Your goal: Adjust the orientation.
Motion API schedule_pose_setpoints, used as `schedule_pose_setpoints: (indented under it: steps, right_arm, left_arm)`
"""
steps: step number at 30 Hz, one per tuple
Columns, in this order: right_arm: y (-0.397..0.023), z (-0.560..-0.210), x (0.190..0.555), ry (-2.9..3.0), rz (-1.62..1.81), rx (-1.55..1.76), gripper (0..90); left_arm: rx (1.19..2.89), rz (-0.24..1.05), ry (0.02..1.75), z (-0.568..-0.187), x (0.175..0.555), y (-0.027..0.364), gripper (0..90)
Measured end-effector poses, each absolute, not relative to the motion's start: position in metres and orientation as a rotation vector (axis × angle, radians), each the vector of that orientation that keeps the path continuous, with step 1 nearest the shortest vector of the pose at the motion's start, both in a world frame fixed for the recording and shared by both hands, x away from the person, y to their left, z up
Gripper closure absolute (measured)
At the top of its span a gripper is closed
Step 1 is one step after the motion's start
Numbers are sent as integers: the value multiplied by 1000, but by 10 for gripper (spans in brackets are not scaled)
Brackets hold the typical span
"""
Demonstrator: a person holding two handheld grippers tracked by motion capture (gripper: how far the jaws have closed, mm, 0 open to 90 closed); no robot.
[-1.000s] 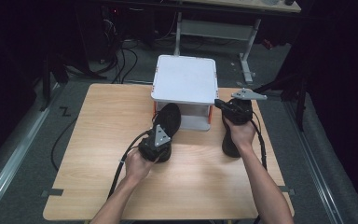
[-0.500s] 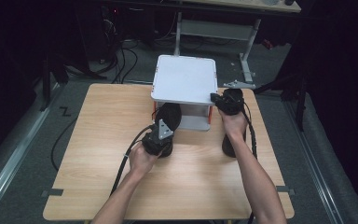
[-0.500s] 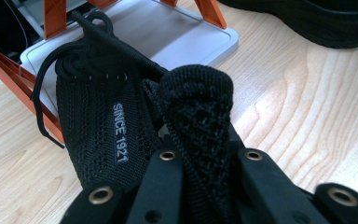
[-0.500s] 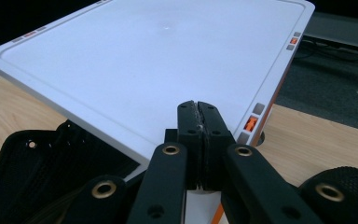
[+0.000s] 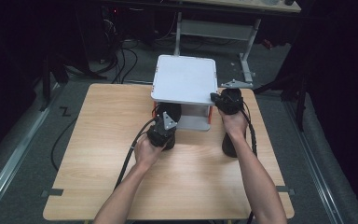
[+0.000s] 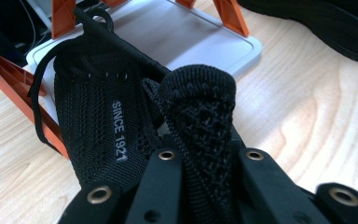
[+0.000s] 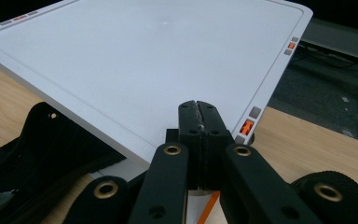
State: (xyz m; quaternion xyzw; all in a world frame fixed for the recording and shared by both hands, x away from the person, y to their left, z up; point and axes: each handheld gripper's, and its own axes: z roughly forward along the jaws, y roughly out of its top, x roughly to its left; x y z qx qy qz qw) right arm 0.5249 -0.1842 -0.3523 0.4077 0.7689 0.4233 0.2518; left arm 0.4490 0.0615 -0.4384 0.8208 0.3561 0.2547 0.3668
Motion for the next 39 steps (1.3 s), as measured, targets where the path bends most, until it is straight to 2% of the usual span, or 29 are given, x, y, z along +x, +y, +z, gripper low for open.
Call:
schedule_pose_setpoints:
  steps: [23,39]
  right_arm:
    - [-186,-352,527,2110,1170,1129,900]
    - [-186,-352,527,2106,1174,1122,900]
  left_arm:
    - [2113,673,972,-441,482,55,838]
    - [2005,679,1035,-454,501,54,829]
